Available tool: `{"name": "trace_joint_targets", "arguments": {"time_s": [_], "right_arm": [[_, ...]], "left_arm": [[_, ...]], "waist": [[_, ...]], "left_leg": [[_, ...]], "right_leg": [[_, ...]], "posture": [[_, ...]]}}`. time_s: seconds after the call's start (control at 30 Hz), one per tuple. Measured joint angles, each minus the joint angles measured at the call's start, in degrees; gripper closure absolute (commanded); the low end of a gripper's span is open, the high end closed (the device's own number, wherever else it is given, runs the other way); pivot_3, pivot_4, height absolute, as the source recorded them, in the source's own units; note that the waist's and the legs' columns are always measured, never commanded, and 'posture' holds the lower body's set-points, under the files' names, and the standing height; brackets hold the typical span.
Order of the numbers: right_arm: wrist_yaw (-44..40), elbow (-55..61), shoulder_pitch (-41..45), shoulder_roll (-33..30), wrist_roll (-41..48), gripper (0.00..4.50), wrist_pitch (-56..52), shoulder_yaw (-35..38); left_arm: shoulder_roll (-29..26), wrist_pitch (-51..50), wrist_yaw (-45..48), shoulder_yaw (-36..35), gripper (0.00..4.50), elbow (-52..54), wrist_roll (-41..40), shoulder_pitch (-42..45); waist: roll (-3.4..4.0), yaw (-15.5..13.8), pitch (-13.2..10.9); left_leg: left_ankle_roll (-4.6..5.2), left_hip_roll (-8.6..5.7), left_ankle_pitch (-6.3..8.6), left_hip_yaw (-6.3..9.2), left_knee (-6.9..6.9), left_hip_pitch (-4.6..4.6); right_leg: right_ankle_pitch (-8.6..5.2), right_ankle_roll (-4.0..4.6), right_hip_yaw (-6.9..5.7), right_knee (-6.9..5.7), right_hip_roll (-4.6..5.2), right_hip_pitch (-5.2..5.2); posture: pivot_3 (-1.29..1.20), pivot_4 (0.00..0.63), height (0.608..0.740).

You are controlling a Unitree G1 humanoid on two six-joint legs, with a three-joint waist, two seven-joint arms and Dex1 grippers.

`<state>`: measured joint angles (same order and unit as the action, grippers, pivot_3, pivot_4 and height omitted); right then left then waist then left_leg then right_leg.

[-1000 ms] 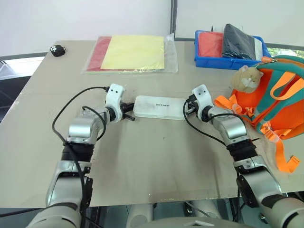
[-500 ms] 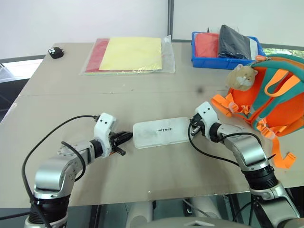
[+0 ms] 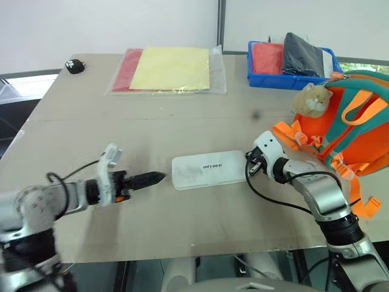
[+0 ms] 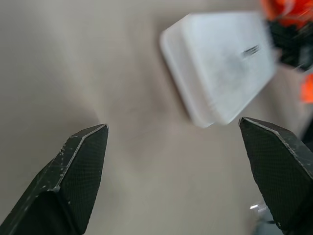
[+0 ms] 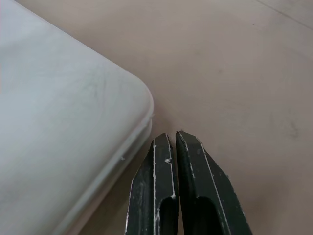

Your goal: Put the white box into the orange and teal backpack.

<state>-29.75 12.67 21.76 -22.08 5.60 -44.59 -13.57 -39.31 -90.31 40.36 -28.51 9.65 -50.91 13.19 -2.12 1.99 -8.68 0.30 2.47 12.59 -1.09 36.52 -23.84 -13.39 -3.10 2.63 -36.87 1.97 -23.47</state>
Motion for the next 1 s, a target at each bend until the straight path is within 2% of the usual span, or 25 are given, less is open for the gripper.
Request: {"name": "trace_joint_targets", "arguments": {"time_s": [0.1,0.17,0.33,0.37,0.43,0.5,0.57,0.67,0.77,0.9,0.93,1.0], "right_arm": [[0.0,0.2,-0.1,-0.2,-0.2,4.5,0.0,-0.3],[-0.8,-0.6,1.8,2.2,-1.0,4.5,0.6,-4.8],[-1.3,-3.2,2.4,3.9,-1.3,4.5,1.5,-5.4],[-1.2,-3.8,2.4,4.1,-1.3,4.5,1.9,-5.0],[-1.1,-4.0,2.4,4.3,-1.3,4.5,2.3,-4.2],[-0.9,-3.9,1.5,4.1,-1.0,4.5,2.5,-2.3],[-1.0,-2.2,-0.3,3.7,0.6,4.5,2.5,1.0],[-3.1,5.6,-4.7,0.0,4.4,3.59,2.2,5.6],[-5.0,15.5,-10.5,-3.2,10.2,2.0,-1.7,12.4],[-4.5,30.7,-17.9,-3.3,21.5,0.52,-10.3,24.6],[-3.1,35.4,-20.6,-2.6,24.1,0.03,-13.2,29.5],[0.1,41.2,-24.9,-2.2,26.9,0.0,-18.0,37.4]], "left_arm": [[1.2,-1.2,-1.4,0.4,0.11,-1.2,-0.3,1.2],[9.5,-1.1,-6.0,1.8,0.11,-3.5,0.8,6.0],[14.5,-0.6,-9.8,1.6,0.11,-4.0,1.2,7.7],[15.2,-0.5,-10.8,1.4,0.62,-3.9,1.2,7.9],[15.9,-0.4,-12.2,1.1,1.33,-4.0,1.3,7.8],[16.7,-0.5,-12.4,0.6,2.37,-4.7,0.4,7.3],[17.5,-0.6,-11.7,0.1,2.84,-4.7,-2.1,7.1],[17.7,-1.2,-11.2,-0.2,3.41,-4.6,-5.1,8.1],[17.8,-1.4,-11.3,-0.8,3.45,-4.6,-5.6,7.7],[18.0,-1.8,-12.0,-2.3,3.46,-4.5,-6.1,7.7],[18.8,-1.7,-12.6,-2.8,3.47,-4.5,-6.1,7.8],[19.8,-1.6,-13.4,-4.0,3.47,-4.6,-6.1,7.7]], "waist": [[-0.1,0.5,0.0],[0.03,-0.1,0.1],[0.1,-1.4,0.2],[0.12,-1.5,0.2],[0.12,-1.5,0.2],[0.11,-1.5,0.2],[0.06,-1.7,0.2],[0.06,-1.9,0.2],[0.04,-1.9,0.2],[0.04,-1.6,0.2],[0.03,-1.7,0.2],[-0.05,-1.7,0.3]], "left_leg": [[-0.01,0.05,0.0,-0.01,-0.03,0.01],[-0.01,-0.05,0.0,0.02,-0.01,0.03],[0.0,-0.12,0.0,0.07,0.26,0.14],[0.01,-0.15,0.0,0.1,0.32,0.16],[0.01,-0.16,0.0,0.11,0.39,0.15],[0.01,-0.18,0.0,0.15,0.41,0.09],[0.01,-0.17,0.0,0.26,0.42,0.0],[0.0,-0.18,0.01,0.28,0.36,0.01],[0.0,-0.17,0.01,0.3,0.31,0.03],[0.01,-0.14,0.01,0.35,0.29,0.07],[0.01,-0.14,0.01,0.38,0.3,0.06],[0.01,-0.14,0.0,0.34,0.34,0.06]], "right_leg": [[0.01,0.02,0.03,-0.02,-0.03,-0.02],[0.01,0.01,0.0,-0.07,0.04,0.03],[0.01,0.01,-0.01,-0.02,0.12,0.28],[-0.04,0.1,0.0,-0.02,0.13,0.34],[-0.08,0.16,0.01,-0.02,0.13,0.35],[-0.08,0.16,-0.01,-0.02,0.13,0.34],[-0.04,0.09,-0.11,0.0,0.14,0.33],[0.04,-0.05,-0.14,0.05,0.14,0.34],[0.03,-0.04,-0.16,0.06,0.13,0.36],[-0.1,0.16,-0.16,0.05,0.09,0.35],[-0.1,0.17,-0.19,0.05,0.09,0.37],[-0.1,0.17,-0.16,0.06,0.1,0.38]], "posture": [[0.0,0.15,0.74],[0.0,0.15,0.74],[0.0,0.15,0.74],[0.0,0.15,0.74],[0.0,0.15,0.74],[0.0,0.15,0.74],[0.0,0.15,0.74],[0.0,0.15,0.74],[0.0,0.15,0.74],[0.0,0.15,0.74],[0.0,0.15,0.74],[0.0,0.15,0.74]]}}
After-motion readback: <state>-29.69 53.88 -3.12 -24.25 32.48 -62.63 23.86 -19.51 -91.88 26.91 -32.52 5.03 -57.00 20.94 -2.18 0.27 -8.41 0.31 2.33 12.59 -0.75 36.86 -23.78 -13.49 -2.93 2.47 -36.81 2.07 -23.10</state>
